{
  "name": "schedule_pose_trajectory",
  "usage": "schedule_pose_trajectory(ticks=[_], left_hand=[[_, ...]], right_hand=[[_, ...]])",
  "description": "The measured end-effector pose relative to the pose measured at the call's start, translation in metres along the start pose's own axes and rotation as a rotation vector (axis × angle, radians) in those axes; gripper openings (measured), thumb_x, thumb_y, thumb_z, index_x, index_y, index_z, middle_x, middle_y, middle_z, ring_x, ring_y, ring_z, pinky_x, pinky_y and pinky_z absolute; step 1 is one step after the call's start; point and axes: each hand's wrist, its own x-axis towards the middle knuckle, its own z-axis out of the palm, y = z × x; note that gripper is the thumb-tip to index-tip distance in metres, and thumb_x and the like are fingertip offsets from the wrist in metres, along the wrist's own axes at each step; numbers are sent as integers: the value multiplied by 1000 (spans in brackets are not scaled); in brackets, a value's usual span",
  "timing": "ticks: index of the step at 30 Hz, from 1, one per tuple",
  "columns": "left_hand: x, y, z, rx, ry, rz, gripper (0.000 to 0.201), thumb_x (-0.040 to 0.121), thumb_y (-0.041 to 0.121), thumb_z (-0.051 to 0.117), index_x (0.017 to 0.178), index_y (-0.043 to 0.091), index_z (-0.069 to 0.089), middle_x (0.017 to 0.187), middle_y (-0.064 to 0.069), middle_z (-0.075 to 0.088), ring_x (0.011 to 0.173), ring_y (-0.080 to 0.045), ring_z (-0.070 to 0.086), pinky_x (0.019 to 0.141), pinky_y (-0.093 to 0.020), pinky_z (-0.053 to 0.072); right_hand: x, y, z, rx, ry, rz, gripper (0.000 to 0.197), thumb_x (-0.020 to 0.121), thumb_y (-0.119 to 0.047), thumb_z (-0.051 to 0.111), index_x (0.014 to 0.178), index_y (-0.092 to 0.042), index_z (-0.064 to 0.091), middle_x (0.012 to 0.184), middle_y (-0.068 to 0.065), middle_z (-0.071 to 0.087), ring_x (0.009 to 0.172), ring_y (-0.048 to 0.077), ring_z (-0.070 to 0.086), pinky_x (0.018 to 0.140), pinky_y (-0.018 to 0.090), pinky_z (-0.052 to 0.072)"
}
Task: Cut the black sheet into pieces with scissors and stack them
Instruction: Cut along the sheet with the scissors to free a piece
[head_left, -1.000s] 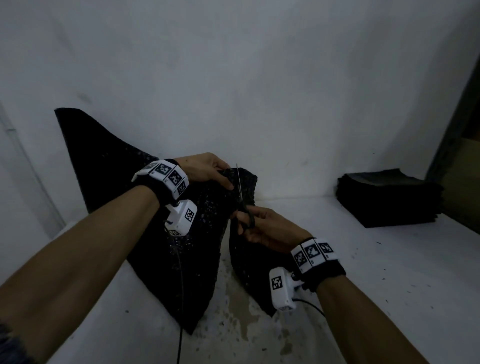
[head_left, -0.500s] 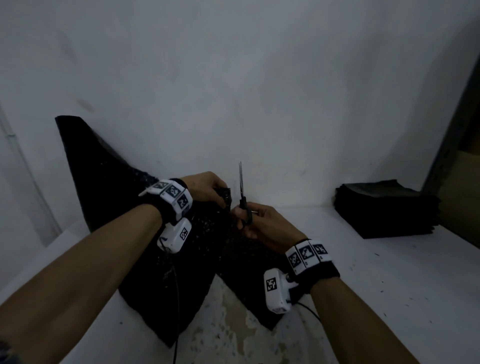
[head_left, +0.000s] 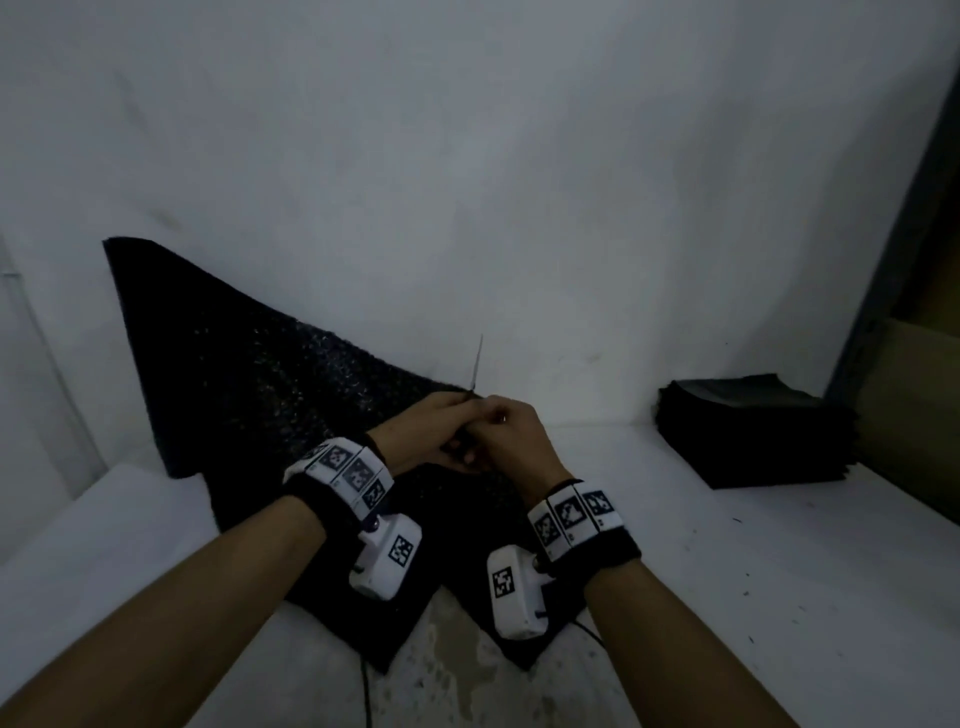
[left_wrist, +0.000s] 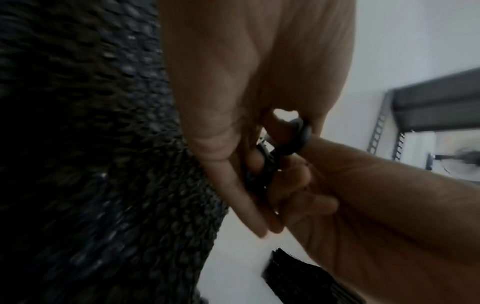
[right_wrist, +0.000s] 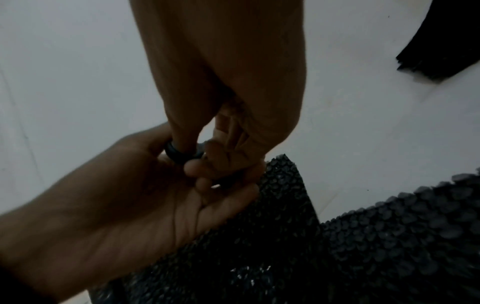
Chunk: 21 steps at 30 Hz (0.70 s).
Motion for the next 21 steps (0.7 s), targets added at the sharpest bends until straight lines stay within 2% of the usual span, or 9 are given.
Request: schedule_pose_trajectory(ticks=[3,5,7,9,11,13,16,18,21], left_hand=[[-7,-10,-5,-24,63,-35,28,99,28,57,102,3,69,79,-18,62,69,-26,64,72,-45,61],[-8,-19,-15,50,142,-81,31,101,26,53,108,-2,65,85,-17,64,72,-28,66,77,-50,61],[-12,-32,-27,229,146,-133,30,102,26,51,114,-1,57,87,-18,64,67,-27,65,71,-46,62],[-18,-46,-38,502,102,-158,28,100,31,56,109,5,53,93,-17,66,71,-27,70,64,-39,62],[-23,-61,-44,736,75,-176,32,96,38,61,95,7,54,92,-17,67,76,-28,72,63,-37,62],[-25,-74,-47,928,88,-179,37,92,47,64,89,11,53,86,-10,66,72,-25,70,58,-33,59],[-25,-89,-50,1246,129,-153,45,89,60,61,91,17,51,92,-4,57,76,-19,55,55,-29,40],[-22,-99,-51,1332,161,-138,50,87,65,57,99,17,51,103,-8,56,86,-24,54,65,-32,40],[-22,-106,-51,1373,230,-146,58,88,64,56,117,13,53,115,-12,54,100,-32,57,76,-36,48]], right_hand=[[-11,-2,-2,125,-144,82,12,90,-12,71,87,-2,75,74,15,73,61,18,66,56,25,52],[-15,4,-10,139,-170,141,15,90,-14,73,87,0,73,77,17,72,64,18,67,59,23,54],[-15,15,-22,-66,-148,147,19,86,-22,79,80,-5,74,78,15,74,69,21,69,64,28,58],[-15,28,-35,-407,-227,165,22,80,-36,82,82,-14,77,83,5,75,80,20,71,77,34,60],[-20,35,-43,-729,-438,217,33,79,-48,79,102,-24,77,111,-1,72,106,17,65,97,37,53],[-28,37,-47,-943,-592,281,55,80,-60,73,126,-30,68,138,-4,58,126,17,52,109,37,42],[-33,41,-53,-1098,-586,327,78,81,-66,68,147,-28,48,156,0,40,140,23,41,114,35,36],[-34,46,-59,-1154,-539,372,87,80,-66,69,151,-25,42,158,3,37,142,25,38,114,36,36],[-34,55,-69,-1241,-493,450,93,80,-70,66,150,-15,41,153,9,43,137,29,44,112,40,40]])
